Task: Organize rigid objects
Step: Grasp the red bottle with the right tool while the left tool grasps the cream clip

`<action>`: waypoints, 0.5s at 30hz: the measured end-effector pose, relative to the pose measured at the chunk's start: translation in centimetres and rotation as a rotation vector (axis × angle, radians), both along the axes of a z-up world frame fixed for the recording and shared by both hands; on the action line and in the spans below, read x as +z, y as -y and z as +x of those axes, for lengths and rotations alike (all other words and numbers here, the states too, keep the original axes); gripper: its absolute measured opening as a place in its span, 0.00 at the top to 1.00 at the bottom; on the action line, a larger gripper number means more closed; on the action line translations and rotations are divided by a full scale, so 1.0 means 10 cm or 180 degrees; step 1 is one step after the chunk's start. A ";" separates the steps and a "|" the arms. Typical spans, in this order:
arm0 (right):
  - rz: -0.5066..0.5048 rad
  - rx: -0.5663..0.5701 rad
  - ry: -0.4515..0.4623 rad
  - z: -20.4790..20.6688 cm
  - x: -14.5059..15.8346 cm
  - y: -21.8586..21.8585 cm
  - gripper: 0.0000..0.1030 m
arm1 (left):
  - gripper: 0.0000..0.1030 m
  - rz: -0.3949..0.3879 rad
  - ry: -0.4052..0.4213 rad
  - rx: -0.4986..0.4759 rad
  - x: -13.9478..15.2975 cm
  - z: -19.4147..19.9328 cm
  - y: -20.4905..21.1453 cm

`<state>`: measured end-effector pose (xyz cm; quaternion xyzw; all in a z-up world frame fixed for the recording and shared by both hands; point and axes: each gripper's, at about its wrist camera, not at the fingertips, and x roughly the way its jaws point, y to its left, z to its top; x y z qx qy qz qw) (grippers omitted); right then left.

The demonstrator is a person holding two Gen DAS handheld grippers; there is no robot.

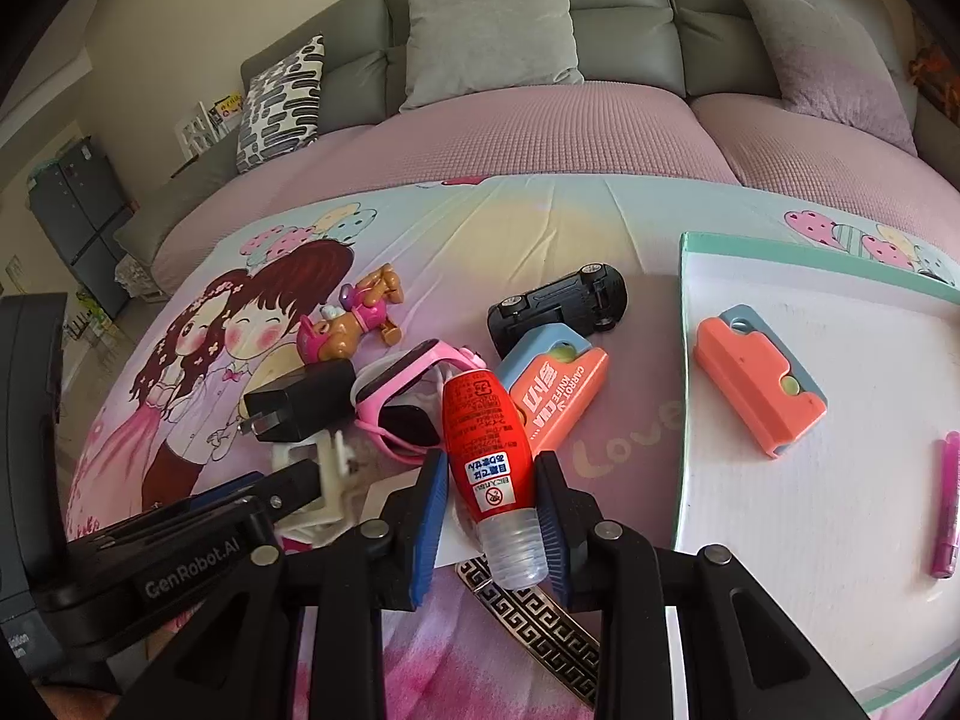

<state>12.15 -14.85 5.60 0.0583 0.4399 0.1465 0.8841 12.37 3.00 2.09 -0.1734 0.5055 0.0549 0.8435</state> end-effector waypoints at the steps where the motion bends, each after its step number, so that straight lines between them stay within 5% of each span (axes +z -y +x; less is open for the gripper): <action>1: 0.0009 -0.0004 -0.0002 0.00 0.00 0.01 0.69 | 0.67 0.0010 -0.0014 0.0035 -0.01 0.00 -0.03; 6: 0.0043 -0.0015 -0.0017 0.00 0.00 0.03 0.69 | 0.71 0.0144 -0.0037 0.0090 -0.01 -0.02 -0.07; 10: 0.0047 -0.0013 -0.0015 -0.01 0.01 0.03 0.70 | 0.89 0.0101 -0.0002 0.0007 0.00 -0.02 -0.03; 15: 0.0144 -0.0061 -0.0013 -0.01 0.03 0.08 0.70 | 0.89 0.0071 0.0122 0.0006 0.10 -0.05 -0.03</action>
